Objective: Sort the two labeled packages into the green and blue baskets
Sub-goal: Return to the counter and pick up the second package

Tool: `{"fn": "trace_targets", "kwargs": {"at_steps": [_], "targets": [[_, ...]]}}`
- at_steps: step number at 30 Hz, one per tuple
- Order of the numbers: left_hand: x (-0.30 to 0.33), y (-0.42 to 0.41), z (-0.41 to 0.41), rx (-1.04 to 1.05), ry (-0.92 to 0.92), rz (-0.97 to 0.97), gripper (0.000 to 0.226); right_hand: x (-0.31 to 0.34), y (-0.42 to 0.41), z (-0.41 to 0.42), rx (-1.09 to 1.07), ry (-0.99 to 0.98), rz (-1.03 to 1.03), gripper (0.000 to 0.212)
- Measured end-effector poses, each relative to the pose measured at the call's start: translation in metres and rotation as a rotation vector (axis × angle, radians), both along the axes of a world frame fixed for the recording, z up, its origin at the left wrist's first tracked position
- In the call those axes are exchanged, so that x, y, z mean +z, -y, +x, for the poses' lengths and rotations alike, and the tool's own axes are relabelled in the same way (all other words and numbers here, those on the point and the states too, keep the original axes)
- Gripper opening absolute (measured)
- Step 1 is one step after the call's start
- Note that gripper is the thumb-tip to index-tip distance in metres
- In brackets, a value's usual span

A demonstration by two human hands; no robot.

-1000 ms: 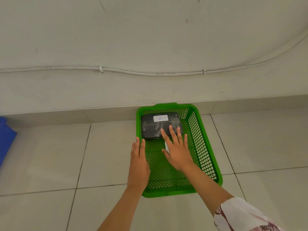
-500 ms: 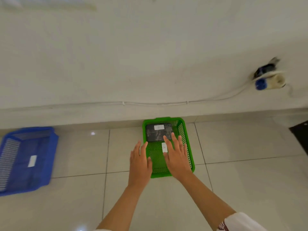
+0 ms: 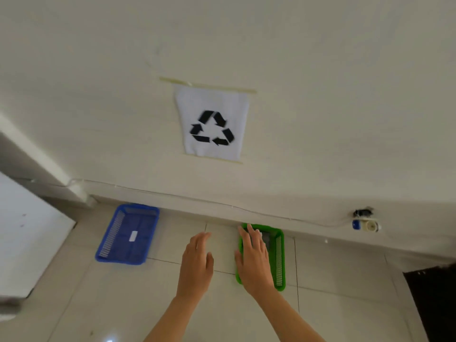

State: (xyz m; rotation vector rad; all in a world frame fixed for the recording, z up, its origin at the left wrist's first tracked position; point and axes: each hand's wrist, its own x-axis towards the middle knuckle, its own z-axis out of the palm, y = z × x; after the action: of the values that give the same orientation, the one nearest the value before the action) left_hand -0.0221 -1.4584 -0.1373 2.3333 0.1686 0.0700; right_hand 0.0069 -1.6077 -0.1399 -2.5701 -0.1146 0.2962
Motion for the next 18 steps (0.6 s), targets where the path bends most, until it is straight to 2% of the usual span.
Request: {"fn": "trace_targets", "kwargs": {"at_steps": [10, 18], "targets": [[0.105, -0.202, -0.023, 0.104, 0.152, 0.016, 0.041, 0.108, -0.198, -0.014, 0.056, 0.157, 0.085, 0.043], [0.147, -0.410, -0.067, 0.085, 0.182, 0.119, 0.041, 0.149, -0.407, -0.045, 0.060, 0.195, 0.213, 0.037]]}}
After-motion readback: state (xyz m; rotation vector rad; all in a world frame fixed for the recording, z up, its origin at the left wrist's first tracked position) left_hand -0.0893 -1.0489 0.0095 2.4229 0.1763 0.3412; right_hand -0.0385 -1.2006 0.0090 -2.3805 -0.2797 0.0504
